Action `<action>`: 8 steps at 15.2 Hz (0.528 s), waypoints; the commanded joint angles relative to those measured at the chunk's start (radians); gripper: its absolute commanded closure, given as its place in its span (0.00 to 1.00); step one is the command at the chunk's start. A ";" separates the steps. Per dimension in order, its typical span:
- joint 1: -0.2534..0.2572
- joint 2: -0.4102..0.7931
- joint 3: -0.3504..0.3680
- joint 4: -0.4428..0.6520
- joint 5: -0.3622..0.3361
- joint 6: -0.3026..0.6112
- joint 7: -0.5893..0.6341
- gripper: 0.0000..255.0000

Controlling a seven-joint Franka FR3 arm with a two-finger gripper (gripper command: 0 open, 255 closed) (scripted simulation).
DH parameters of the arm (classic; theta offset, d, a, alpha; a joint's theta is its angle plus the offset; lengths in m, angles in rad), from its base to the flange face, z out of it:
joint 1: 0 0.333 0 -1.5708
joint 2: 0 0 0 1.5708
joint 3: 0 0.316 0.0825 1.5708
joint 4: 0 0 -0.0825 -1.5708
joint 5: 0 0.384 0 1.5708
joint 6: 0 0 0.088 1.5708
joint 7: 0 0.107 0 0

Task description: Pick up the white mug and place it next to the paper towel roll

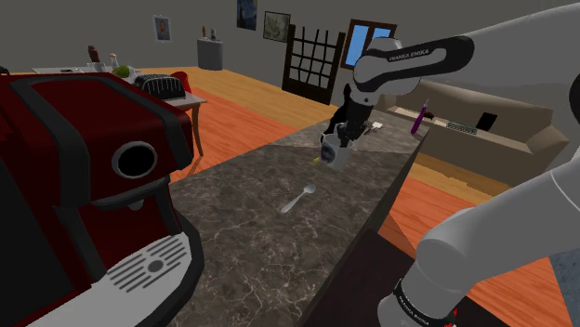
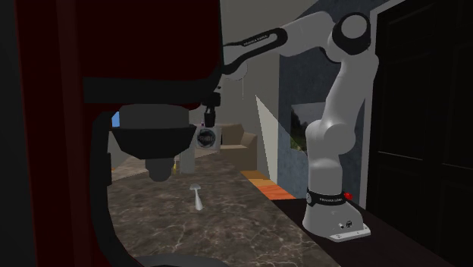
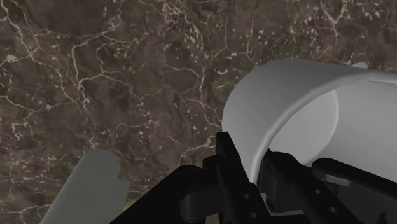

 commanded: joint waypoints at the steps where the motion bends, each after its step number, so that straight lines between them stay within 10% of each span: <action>1: 0.000 0.008 -0.002 -0.020 0.001 0.029 -0.003 1.00; 8: 0.001 0.038 -0.008 -0.091 0.004 0.129 -0.011 1.00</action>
